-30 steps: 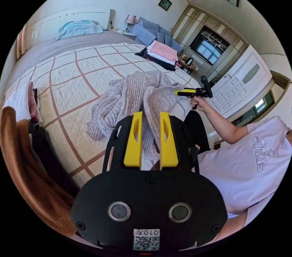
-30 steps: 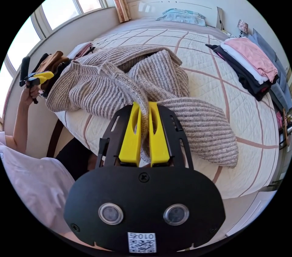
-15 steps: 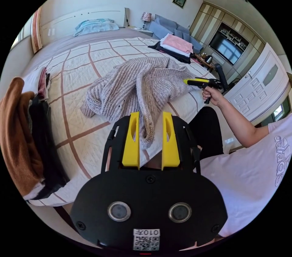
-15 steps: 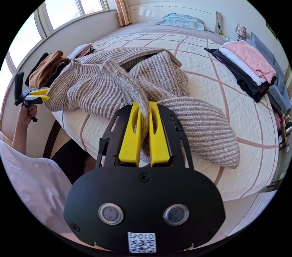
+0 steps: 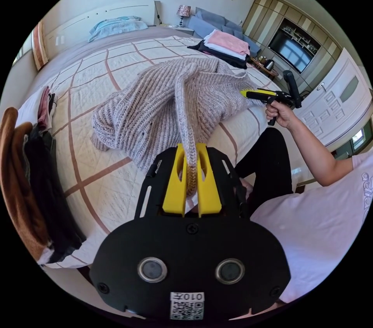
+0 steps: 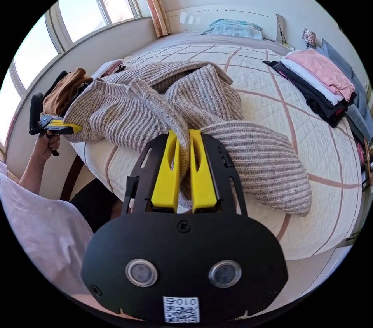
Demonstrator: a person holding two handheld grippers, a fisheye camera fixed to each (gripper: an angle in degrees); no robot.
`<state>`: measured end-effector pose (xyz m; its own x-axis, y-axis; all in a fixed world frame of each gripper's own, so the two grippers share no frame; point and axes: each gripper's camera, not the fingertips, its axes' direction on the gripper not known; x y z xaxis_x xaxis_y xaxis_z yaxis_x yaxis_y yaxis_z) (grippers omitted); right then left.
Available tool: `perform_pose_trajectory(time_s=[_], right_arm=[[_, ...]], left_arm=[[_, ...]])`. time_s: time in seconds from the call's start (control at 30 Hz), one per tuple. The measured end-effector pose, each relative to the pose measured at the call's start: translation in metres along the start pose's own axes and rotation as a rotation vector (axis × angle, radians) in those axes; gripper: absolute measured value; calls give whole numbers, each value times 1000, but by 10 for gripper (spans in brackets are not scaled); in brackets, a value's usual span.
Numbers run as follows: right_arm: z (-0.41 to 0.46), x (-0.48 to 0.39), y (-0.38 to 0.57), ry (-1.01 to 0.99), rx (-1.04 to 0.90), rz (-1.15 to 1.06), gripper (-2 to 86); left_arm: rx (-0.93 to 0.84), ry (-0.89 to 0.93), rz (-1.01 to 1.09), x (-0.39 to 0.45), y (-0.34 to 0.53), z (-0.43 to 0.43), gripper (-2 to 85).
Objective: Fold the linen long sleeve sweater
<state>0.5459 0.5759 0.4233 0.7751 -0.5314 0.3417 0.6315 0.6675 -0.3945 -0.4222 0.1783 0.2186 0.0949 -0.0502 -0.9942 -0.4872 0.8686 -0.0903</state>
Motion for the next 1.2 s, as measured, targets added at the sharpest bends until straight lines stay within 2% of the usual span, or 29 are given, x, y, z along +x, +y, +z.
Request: perform_pose_trajectory(time_s=[0.43, 0.6, 0.83, 0.97, 1.03, 1.2], right_arm=[[-4, 3, 47, -57, 43, 30, 36], [-7, -3, 64, -81, 24, 32, 34], [-40, -42, 79, 88, -19, -67, 26], [-85, -49, 77, 122, 65, -63, 25], [-130, -61, 71, 147, 165, -92, 24], [-239, -110, 69, 268, 383, -197, 21]], left_arm=[[-5, 28, -37, 32, 1, 7, 51], [-20, 39, 12, 61, 4, 4, 46], [-8, -33, 115, 100, 1, -25, 34], [94, -96, 156, 116, -15, -81, 17], [176, -103, 180, 124, -25, -117, 10], [439, -210, 292, 180, -45, -247, 0]])
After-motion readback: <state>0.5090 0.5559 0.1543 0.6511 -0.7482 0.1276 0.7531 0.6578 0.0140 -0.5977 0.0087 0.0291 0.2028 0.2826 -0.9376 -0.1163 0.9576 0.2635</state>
